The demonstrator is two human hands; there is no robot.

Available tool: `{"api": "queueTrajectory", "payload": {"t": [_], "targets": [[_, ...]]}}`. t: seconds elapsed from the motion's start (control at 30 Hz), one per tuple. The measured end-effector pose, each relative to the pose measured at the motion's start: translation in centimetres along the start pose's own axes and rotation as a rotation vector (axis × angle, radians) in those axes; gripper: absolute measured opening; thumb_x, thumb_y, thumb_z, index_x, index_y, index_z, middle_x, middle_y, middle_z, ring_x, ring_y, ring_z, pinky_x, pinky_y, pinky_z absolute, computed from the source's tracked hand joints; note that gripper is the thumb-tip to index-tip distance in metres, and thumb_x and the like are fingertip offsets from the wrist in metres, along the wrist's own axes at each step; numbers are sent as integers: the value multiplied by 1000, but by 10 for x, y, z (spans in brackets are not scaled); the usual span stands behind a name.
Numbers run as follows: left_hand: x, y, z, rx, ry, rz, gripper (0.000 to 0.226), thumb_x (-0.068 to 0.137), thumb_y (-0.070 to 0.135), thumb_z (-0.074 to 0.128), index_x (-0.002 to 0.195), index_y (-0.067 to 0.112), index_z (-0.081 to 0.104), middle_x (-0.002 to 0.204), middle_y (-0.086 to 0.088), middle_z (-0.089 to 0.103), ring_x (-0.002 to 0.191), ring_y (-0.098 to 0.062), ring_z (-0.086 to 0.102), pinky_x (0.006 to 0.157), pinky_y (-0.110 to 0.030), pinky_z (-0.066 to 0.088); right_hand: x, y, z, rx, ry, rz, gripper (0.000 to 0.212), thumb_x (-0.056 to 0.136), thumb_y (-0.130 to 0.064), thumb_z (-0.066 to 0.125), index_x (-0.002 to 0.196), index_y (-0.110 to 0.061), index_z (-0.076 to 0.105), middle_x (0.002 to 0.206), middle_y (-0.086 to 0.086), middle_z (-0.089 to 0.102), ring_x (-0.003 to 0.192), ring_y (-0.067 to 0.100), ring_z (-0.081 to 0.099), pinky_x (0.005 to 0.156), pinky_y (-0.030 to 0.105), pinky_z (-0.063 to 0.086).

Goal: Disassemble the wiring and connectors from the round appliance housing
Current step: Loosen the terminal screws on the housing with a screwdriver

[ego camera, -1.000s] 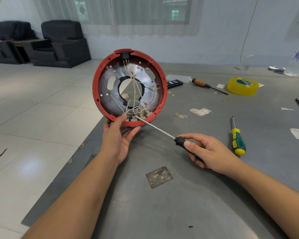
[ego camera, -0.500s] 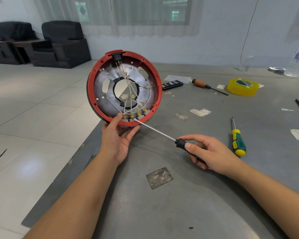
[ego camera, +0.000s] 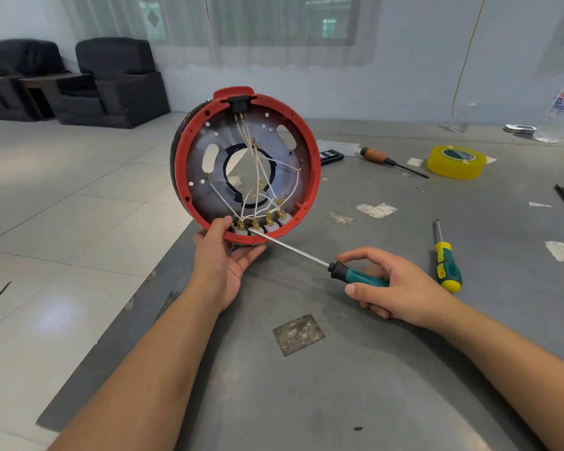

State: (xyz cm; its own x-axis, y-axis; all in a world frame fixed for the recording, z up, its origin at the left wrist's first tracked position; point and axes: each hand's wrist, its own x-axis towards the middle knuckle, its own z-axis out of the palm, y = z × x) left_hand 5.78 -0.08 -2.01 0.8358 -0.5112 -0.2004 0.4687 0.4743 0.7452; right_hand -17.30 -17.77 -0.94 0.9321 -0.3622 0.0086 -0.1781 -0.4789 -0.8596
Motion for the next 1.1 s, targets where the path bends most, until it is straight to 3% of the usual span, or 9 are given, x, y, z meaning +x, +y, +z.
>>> {"api": "queueTrajectory", "payload": {"t": [0.23,0.4,0.67,0.93,1.1], "targets": [[5,-4,-4,53,-13,25,20,100,7,59,113,16,47,88,-9,62,84,-35,80,72,-45,65,-2,7,-6,-30,38,-34,22,90,-35,75,104,-49,64,91,-7,77,53,15,63,62,18,52],[6,-5,-5,69,-31,44,25,97,3,58,116,16,49,94,-10,59,87,-36,80,74,-46,66,0,12,-12,-115,139,-46,15,91,-38,74,101,-49,72,74,-18,71,61,10,69,64,13,51],[6,-6,-5,65,-34,47,29,96,-1,58,117,16,47,96,-11,62,95,-41,79,75,-45,66,0,11,-16,-196,207,-93,19,90,-37,74,104,-50,71,93,-24,69,67,6,66,64,18,52],[6,-6,-4,88,-33,53,50,96,-2,59,141,13,44,106,-14,67,97,-42,78,77,-47,66,1,10,-17,-257,205,-185,23,91,-38,72,103,-57,66,95,-23,68,89,4,63,72,15,49],[4,-6,-3,99,-35,66,53,97,-4,59,143,15,43,105,-13,67,94,-41,79,78,-48,66,1,12,-20,-304,207,-205,22,91,-40,70,106,-54,66,98,-16,71,94,4,62,76,18,50]]}}
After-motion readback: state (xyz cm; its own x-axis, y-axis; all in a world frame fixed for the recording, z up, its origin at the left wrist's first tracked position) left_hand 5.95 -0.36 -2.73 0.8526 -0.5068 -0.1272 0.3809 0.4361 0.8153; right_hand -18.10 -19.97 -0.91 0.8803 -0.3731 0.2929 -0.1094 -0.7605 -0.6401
